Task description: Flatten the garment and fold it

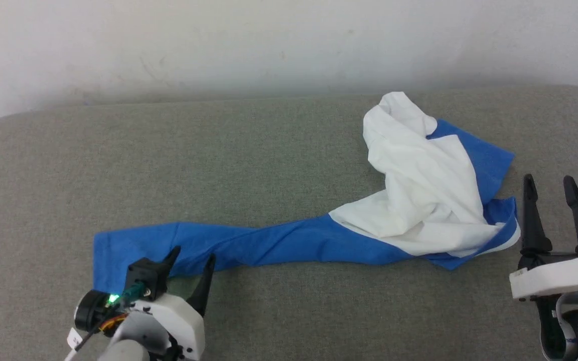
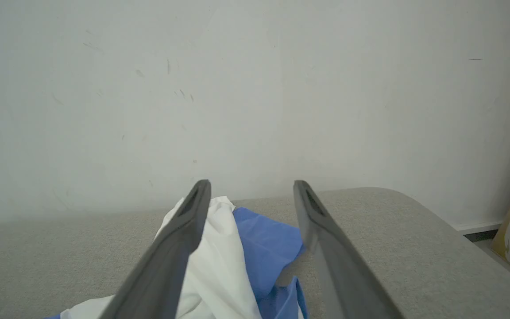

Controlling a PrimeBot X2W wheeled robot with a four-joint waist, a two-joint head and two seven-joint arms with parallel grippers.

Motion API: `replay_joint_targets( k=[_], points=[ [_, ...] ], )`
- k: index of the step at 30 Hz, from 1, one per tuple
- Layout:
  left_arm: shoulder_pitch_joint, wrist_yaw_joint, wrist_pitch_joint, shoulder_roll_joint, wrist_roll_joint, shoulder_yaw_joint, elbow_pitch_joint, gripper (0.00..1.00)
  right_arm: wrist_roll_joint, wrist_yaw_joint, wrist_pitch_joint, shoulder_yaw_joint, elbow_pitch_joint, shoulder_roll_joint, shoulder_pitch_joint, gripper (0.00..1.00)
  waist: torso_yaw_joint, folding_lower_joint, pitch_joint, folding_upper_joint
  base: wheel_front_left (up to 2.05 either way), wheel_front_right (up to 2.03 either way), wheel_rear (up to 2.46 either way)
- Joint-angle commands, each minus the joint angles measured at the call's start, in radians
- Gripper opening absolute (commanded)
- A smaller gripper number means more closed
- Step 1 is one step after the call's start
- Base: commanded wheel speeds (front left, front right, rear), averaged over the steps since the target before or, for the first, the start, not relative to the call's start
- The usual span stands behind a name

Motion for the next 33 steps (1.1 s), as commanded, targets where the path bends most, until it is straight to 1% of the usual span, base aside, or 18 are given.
replay_joint_targets(
  k=[1, 4, 8, 11, 12, 13, 16, 20, 23, 26, 31, 33],
  points=[
    [-0.028, -0.008, 0.054, 0.031, 0.0, -0.002, 0.005, 1.0, -0.007, -0.002, 0.012, -0.009, -0.04, 0.014, 0.017, 1.0, -0.018, 0.0003, 0.025, 0.0, 0.0, 0.0, 0.0],
    [-0.042, -0.013, 0.162, 0.069, -0.008, -0.018, -0.001, 1.0, -0.017, -0.002, 0.033, -0.016, -0.076, 0.028, 0.033, 1.0, -0.025, 0.0003, 0.042, 0.0, 0.0, 0.0, 0.0],
    [-0.062, -0.018, 0.253, 0.103, -0.022, -0.04, -0.021, 1.0, -0.029, -0.002, 0.041, -0.018, -0.093, 0.035, 0.036, 1.0, -0.027, 0.0003, 0.068, 0.0, 0.0, 0.0, 0.0],
    [-0.072, -0.02, 0.308, 0.116, -0.039, -0.056, -0.02, 1.0, -0.029, -0.002, 0.041, -0.02, -0.09, 0.038, 0.033, 1.0, -0.027, 0.0003, 0.082, 0.0, 0.0, 0.0, 0.0],
    [-0.073, -0.021, 0.326, 0.121, -0.047, -0.069, -0.02, 0.4, -0.029, -0.002, 0.04, -0.02, -0.086, 0.039, 0.032, 1.0, -0.026, 0.0003, 0.085, 0.0, 0.0, 0.0, 0.0],
    [-0.073, -0.022, 0.336, 0.123, -0.061, -0.079, -0.025, 0.0, -0.031, -0.002, 0.039, -0.02, -0.082, 0.039, 0.031, 1.0, -0.026, 0.0003, 0.086, 0.0, 0.0, 0.0, 0.0],
    [-0.068, -0.023, 0.334, 0.131, -0.089, -0.096, -0.055, 0.0, -0.031, -0.002, 0.034, -0.024, -0.069, 0.04, 0.032, 1.0, -0.019, 0.0003, 0.079, 0.0, 0.0, 0.0, 0.0],
    [-0.044, -0.02, 0.304, 0.142, -0.099, -0.09, -0.097, 0.0, -0.027, -0.002, 0.032, -0.026, -0.048, 0.04, 0.037, 1.0, -0.015, 0.0003, 0.053, 0.0, 0.0, 0.0, 0.0],
    [-0.007, -0.002, 0.26, 0.148, -0.099, -0.075, -0.167, 0.0, -0.028, -0.002, 0.03, -0.032, -0.031, 0.04, 0.045, 1.0, -0.004, 0.0003, 0.014, 0.0, 0.0, 0.0, 0.0],
    [0.039, 0.025, 0.221, 0.157, -0.092, -0.058, -0.253, 0.0, -0.031, -0.002, 0.03, -0.035, -0.02, 0.041, 0.058, 1.0, 0.008, 0.0003, -0.026, 0.0, 0.0, 0.0, 0.0],
    [0.118, 0.066, 0.201, 0.189, -0.072, -0.03, -0.408, 0.0, -0.033, -0.002, 0.032, -0.027, -0.017, 0.041, 0.073, 1.0, 0.014, 0.0003, -0.073, 0.0, 0.0, 0.0, 0.0],
    [0.128, 0.073, 0.205, 0.202, -0.067, -0.021, -0.46, 0.0, -0.032, -0.002, 0.033, -0.022, -0.018, 0.041, 0.077, 1.0, 0.013, 0.0003, -0.085, 0.0, 0.0, 0.0, 0.0]
  ],
)
